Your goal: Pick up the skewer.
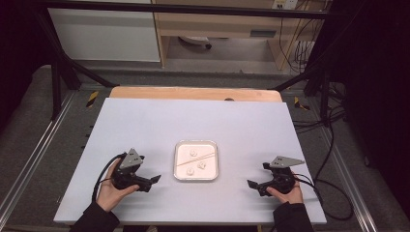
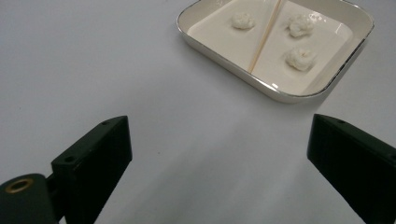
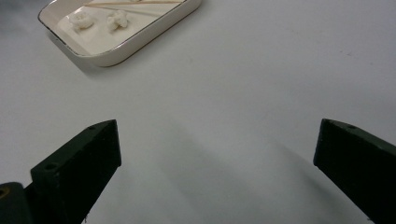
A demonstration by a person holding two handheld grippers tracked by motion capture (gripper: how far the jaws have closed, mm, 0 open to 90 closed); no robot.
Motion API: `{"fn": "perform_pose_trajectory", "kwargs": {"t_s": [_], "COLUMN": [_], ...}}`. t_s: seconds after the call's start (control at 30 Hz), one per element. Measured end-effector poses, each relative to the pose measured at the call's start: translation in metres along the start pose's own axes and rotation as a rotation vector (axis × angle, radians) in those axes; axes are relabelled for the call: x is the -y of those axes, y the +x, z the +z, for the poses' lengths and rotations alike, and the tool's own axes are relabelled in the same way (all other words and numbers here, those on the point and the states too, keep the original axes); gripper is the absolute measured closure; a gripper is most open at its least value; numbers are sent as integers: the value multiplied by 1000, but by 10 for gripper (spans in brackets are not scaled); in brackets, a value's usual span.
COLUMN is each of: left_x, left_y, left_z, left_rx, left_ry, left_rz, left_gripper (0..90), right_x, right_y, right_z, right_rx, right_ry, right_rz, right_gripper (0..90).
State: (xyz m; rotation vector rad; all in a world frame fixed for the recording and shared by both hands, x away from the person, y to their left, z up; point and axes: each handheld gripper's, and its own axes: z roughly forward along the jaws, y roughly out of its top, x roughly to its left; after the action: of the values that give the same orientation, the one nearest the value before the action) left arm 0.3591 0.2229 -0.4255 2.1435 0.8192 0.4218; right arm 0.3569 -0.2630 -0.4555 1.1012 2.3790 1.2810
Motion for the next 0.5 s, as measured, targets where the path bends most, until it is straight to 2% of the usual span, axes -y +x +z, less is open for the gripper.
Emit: {"fn": "perform_pose_trajectory", "kwargs": {"t_s": [0.2,0.3,0.5], "left_x": [-17,-30,-44], "left_y": [-6,-11,-15], "left_z": [7,13,23], "left_rx": [5,8,16], "left_ry": [4,4,13], "left_rz": [15,35,43], "left_gripper": [76,79,88], "right_x": [0,0,0], "right_y": [0,0,0], "right_z": [0,0,1], "right_rx": [0,1,-1], "right_ry": [1,1,6], "right_rz": [0,0,-4], "right_gripper": [12,13,15]}}
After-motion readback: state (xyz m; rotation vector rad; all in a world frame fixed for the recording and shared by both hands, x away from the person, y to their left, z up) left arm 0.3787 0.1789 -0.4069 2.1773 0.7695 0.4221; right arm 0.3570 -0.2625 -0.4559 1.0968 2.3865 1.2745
